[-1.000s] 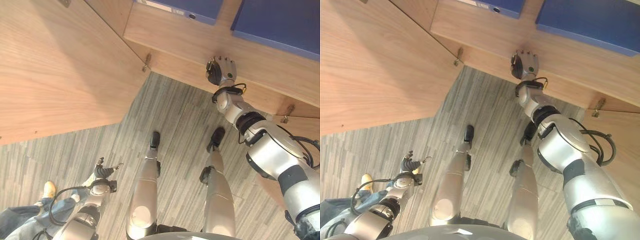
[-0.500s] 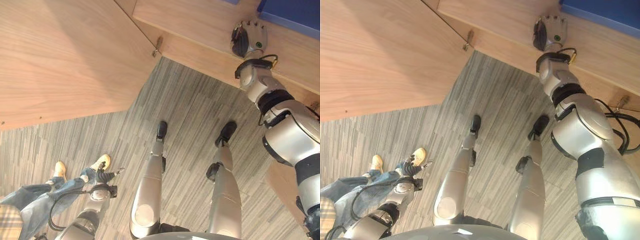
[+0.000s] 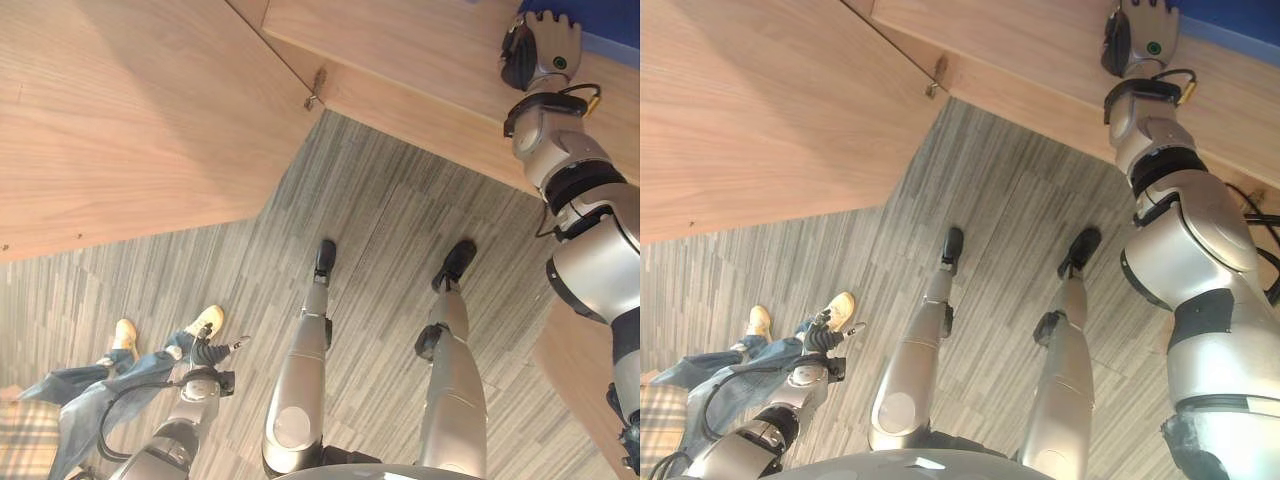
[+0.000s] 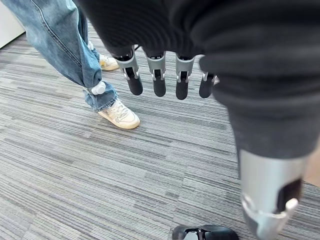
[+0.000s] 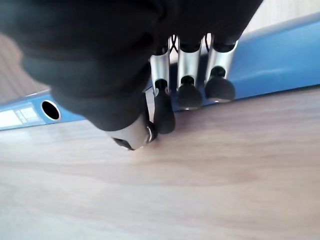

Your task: Put the empty folder in the office cabinet

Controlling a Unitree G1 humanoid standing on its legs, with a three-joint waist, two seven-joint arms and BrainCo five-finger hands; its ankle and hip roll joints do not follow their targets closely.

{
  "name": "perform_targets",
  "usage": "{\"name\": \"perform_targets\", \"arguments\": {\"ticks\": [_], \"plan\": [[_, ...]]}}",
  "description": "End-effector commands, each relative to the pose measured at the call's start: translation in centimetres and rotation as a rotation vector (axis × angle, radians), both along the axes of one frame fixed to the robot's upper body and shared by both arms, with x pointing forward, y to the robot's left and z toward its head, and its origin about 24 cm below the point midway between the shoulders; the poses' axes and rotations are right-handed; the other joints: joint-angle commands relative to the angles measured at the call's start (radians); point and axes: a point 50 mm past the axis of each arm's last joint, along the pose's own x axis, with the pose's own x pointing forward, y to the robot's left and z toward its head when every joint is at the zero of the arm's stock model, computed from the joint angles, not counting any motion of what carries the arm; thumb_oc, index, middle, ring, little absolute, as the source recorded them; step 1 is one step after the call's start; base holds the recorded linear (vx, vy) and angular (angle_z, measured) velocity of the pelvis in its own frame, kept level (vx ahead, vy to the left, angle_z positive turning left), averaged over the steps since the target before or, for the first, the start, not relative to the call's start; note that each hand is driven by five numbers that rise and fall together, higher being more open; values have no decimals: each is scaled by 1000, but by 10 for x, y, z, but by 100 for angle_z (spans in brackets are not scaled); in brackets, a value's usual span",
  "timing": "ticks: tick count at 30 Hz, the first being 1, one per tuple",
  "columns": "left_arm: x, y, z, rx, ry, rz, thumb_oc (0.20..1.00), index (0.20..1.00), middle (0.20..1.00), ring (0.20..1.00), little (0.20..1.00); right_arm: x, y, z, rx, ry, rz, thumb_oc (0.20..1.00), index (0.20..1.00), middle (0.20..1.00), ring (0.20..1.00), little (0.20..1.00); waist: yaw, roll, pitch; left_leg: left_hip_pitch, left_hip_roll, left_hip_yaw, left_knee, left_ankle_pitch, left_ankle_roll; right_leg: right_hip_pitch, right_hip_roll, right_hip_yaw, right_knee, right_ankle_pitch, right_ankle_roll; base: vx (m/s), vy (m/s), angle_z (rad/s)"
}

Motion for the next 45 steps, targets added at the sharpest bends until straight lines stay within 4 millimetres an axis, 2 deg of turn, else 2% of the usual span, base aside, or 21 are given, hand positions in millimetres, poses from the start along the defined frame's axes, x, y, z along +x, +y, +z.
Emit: {"name": "perform_targets", "arguments": {"ticks": [1, 2, 4, 7, 14, 28, 30, 31, 32, 33, 35, 36, 37, 38, 40, 41, 42, 43, 44, 45], "plan": [[-4, 30, 7, 80, 8, 7, 1000, 1000, 1000, 1000, 1000, -10, -10, 52, -80, -137, -65, 200, 200, 200, 200, 200, 34, 74, -1, 93, 64, -14, 14, -40, -9, -62, -52, 48, 222, -200, 124, 33, -15, -3], [-4, 30, 7, 79, 9, 12, 1000, 1000, 1000, 1000, 1000, -12, -7, 60, -110, -158, -65, 200, 200, 200, 200, 200, 35, 78, -6, 94, 68, -12, 1, -33, -12, -70, -50, 47, 229, -205, 124, 0, 0, 0], [-4, 30, 7, 79, 9, 12, 1000, 1000, 1000, 1000, 1000, -12, -7, 60, -110, -158, -65, 200, 200, 200, 200, 200, 35, 78, -6, 94, 68, -12, 1, -33, -12, -70, -50, 47, 229, -205, 124, 0, 0, 0], [-2, 29, 8, 80, -2, 14, 1000, 1000, 1000, 1000, 1000, -18, -2, 83, -152, -233, -62, 200, 200, 200, 200, 200, 42, 87, -14, 95, 76, -11, -23, -14, -17, -93, -46, 44, 245, -214, 121, 10, -10, 0], [-3, 31, 7, 81, 4, 24, 1000, 1000, 1000, 1000, 1000, -21, 5, 92, -171, -275, -42, 200, 200, 200, 200, 200, 47, 94, -24, 97, 75, -8, -43, 0, -20, -103, -41, 37, 256, -221, 119, 0, 0, 0], [-6, 30, 5, 83, 11, 27, 1000, 1000, 1000, 1000, 1000, -18, 12, 88, -177, -277, -22, 200, 200, 200, 200, 200, 48, 94, -27, 91, 70, -11, -37, -8, -18, -100, -35, 36, 253, -223, 114, 0, 0, 0], [-1, 31, 8, 106, 8, 16, 1000, 1000, 1000, 1000, 1000, -15, 20, 80, -167, -265, 12, 200, 200, 200, 200, 200, 41, 86, -23, 86, 63, -5, -8, -31, -11, -86, -39, 39, 243, -218, 113, -47, 27, 0], [5, 32, 11, 118, -3, 23, 1000, 1000, 1000, 1000, 1000, -13, 27, 71, -137, -254, 51, 755, 755, 755, 755, 755, 31, 75, -16, 72, 57, -2, 34, -56, -3, -83, -46, 43, 241, -209, 113, -41, 21, 0], [5, 32, 11, 118, -3, 23, 1000, 1000, 1000, 1000, 1000, -13, 27, 71, -137, -254, 51, 755, 755, 755, 755, 755, 31, 75, -16, 72, 57, -2, 34, -56, -3, -83, -46, 43, 241, -209, 113, -51, 18, 1], [8, 32, 12, 125, -6, 17, 1000, 1000, 1000, 1000, 1000, -11, 31, 67, -124, -248, 69, 1000, 1000, 1000, 1000, 1000, 25, 68, -11, 63, 51, -1, 57, -75, 1, -80, -51, 48, 238, -205, 113, -38, 22, 4], [15, 34, 16, 147, -18, 26, 1000, 1000, 1000, 1000, 1000, -7, 49, 49, -93, -227, 140, 1000, 1000, 1000, 1000, 1000, 1, 45, 7, 33, 34, 1, 137, -129, 16, -74, -59, 67, 233, -189, 112, -77, 61, 4], [15, 34, 16, 147, -18, 26, 1000, 1000, 1000, 1000, 1000, -7, 49, 49, -93, -227, 140, 1000, 1000, 1000, 1000, 1000, 1, 44, 7, 32, 33, 1, 137, -130, 16, -74, -59, 67, 234, -189, 112, -111, 104, 0], [18, 37, 19, 161, -25, 39, 1000, 1000, 1000, 1000, 1000, -5, 67, 33, -52, -211, 218, 1000, 1000, 1000, 1000, 1000, -18, 27, 21, 16, 17, 3, 188, -162, 23, -67, -65, 83, 230, -170, 118, -62, 61, -1], [18, 37, 19, 161, -25, 39, 1000, 1000, 1000, 1000, 1000, -5, 67, 33, -52, -211, 218, 1000, 1000, 1000, 1000, 1000, -18, 27, 21, 16, 17, 3, 188, -162, 23, -67, -65, 83, 230, -170, 118, -96, 98, -6], [25, 37, 23, 163, -45, 54, 1000, 1000, 1000, 1000, 1000, -7, 84, 17, -41, -199, 301, 1000, 1000, 1000, 1000, 1000, -42, 10, 33, 2, 2, 8, 239, -193, 27, -62, -72, 96, 231, -157, 121, -69, 75, -7], [25, 37, 23, 163, -45, 54, 1000, 1000, 1000, 1000, 1000, -7, 84, 17, -41, -199, 301, 1000, 1000, 1000, 1000, 1000, -42, 10, 33, 2, 2, 8, 239, -193, 27, -62, -72, 96, 231, -157, 121, -82, 104, -18], [27, 40, 26, 172, -59, 70, 1000, 1000, 1000, 1000, 1000, -11, 96, 9, -25, -203, 372, 1000, 1000, 1000, 1000, 1000, -59, -2, 41, 0, -7, 15, 261, -209, 30, -54, -75, 105, 230, -147, 125, -114, 164, -18], [31, 41, 30, 171, -76, 85, 1000, 1000, 1000, 1000, 1000, -22, 117, -9, 8, -190, 513, 1000, 1000, 1000, 1000, 1000, -88, -22, 47, -6, -18, 26, 306, -240, 37, -37, -83, 117, 215, -129, 129, -114, 164, -18], [31, 41, 30, 171, -76, 85, 1000, 1000, 1000, 1000, 1000, -22, 117, -9, 8, -190, 513, 1000, 1000, 1000, 1000, 1000, -88, -22, 47, -6, -18, 26, 306, -240, 37, -37, -83, 117, 215, -129, 129, -131, 170, -7], [39, 42, 36, 174, -106, 111, 1000, 1000, 1000, 1000, 1000, -36, 130, -30, 65, -170, 633, 1000, 1000, 1000, 1000, 1000, -122, -49, 48, -15, -28, 38, 342, -266, 42, -18, -94, 124, 191, -112, 134, -107, 99, -10]]}}
